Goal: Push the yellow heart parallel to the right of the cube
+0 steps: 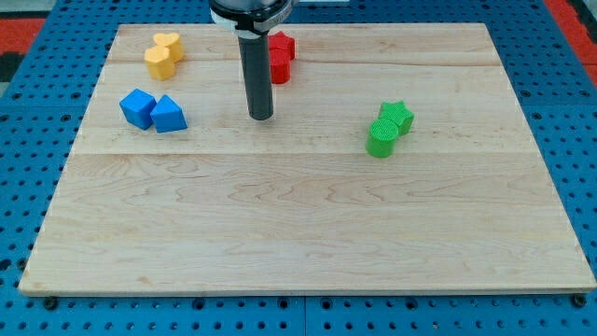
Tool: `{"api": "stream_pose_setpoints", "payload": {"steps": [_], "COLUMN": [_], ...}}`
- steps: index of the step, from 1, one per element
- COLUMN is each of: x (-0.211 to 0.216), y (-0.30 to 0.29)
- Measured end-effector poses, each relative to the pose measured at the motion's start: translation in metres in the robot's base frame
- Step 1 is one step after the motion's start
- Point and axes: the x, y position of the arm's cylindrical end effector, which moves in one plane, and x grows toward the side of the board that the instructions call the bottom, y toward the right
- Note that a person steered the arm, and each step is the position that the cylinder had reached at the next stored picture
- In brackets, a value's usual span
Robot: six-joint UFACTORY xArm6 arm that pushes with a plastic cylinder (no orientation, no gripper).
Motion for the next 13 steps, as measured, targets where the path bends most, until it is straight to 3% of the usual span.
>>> {"api": "stream_pose_setpoints", "payload": {"steps": [3,4,7,8,9,10,11,12,13], "x": [-0.006,-0.043,-0.076,-0.125,-0.162,-0.108,-0.044,-0.012,-0.056], "y": [-0.002,-0.001,-0.195,-0.214,-0.149,-0.091,-0.093,-0.055,-0.062]}}
